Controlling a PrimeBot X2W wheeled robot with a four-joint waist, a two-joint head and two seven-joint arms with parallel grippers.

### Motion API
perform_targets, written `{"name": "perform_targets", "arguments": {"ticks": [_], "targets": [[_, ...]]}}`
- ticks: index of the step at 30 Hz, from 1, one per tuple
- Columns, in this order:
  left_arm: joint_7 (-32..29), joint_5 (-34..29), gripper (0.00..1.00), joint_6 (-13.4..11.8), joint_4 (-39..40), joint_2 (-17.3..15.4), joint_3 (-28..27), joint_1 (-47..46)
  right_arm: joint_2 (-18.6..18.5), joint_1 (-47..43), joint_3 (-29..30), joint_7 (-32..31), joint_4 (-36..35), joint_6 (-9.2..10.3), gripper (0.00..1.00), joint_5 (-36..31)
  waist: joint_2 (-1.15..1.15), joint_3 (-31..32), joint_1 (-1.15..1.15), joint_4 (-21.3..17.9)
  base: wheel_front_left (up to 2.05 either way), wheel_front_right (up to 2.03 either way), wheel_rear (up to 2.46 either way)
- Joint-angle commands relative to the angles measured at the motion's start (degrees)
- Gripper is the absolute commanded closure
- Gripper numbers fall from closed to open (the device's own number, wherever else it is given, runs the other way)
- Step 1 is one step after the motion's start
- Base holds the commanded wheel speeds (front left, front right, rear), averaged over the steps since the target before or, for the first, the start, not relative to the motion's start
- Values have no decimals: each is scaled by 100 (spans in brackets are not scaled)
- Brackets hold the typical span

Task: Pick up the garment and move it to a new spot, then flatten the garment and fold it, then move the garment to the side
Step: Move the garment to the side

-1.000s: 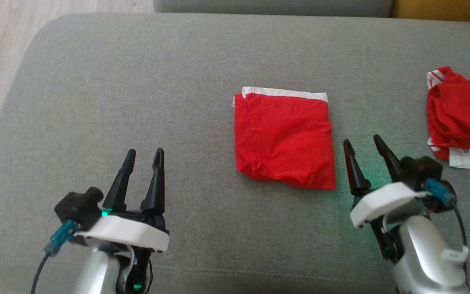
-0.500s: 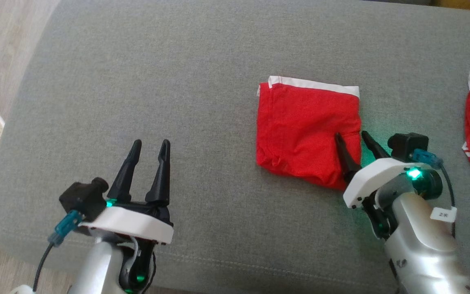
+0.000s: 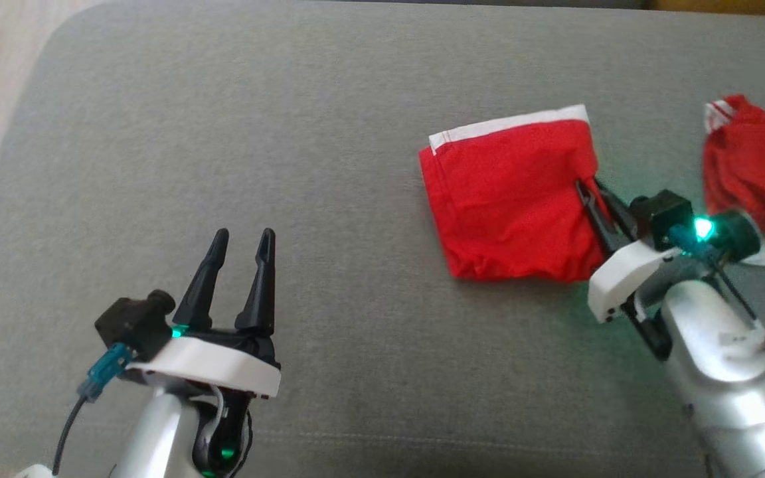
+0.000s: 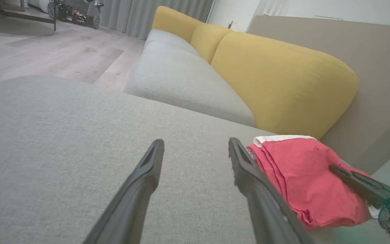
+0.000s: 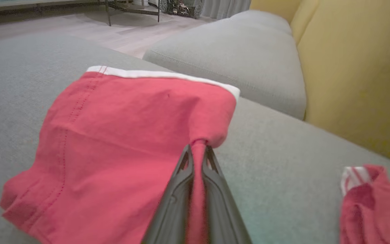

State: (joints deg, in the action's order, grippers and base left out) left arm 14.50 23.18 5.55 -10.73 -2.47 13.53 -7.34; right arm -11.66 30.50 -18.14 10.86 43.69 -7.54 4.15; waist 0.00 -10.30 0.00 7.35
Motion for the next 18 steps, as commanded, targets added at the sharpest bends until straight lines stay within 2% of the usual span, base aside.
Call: {"name": "perform_targets", "arguments": {"ticks": [1,9,10,18], "targets": [[50,-82,0,18,220,-41,-208,-143,-171,234,-188,90,-281,5,100,-133,0,19,0,-228,0,0,0],[50,-171,0,59,297,-41,-193,-297,-1290,704,-707,-317,-768,5,100,-93,0,-350,0,-832,0,0,0],[50,-206,0,73,317,-41,-194,-380,-1604,869,-814,-475,-849,5,100,-16,0,-522,0,-949,0,0,0],[50,-376,0,149,297,-41,-127,-784,-2676,1447,-970,-1085,-853,5,100,160,0,-1173,0,-1160,0,0,0]]}}
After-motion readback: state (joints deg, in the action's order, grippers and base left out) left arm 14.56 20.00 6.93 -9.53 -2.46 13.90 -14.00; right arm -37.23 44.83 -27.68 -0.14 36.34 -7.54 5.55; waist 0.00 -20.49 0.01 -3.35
